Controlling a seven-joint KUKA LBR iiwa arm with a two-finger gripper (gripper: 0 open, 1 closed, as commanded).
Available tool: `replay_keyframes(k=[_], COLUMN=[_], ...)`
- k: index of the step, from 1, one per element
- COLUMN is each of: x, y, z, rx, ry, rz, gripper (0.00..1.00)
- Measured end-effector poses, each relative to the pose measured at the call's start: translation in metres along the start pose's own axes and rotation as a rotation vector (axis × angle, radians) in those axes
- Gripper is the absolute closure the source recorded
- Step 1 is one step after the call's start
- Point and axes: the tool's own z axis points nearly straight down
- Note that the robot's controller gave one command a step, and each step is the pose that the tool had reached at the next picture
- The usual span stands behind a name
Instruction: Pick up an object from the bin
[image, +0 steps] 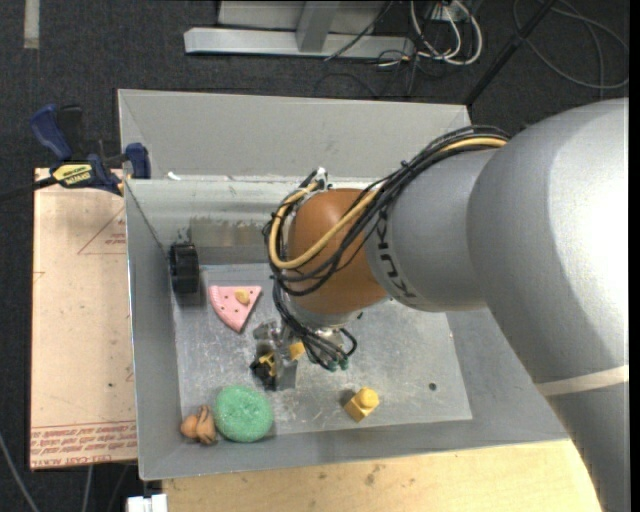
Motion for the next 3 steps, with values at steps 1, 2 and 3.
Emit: replay_keyframes(k=[1,2,3], x=[0.0,0.0,0.0], y=[0.0,0.0,0.0001], z=[0.0,0.0,0.0], rx=[0.0,0.0,0.0], ry=[0.0,0.0,0.0], rz=[0.0,0.0,0.0], gripper=[1.0,1.0,1.0])
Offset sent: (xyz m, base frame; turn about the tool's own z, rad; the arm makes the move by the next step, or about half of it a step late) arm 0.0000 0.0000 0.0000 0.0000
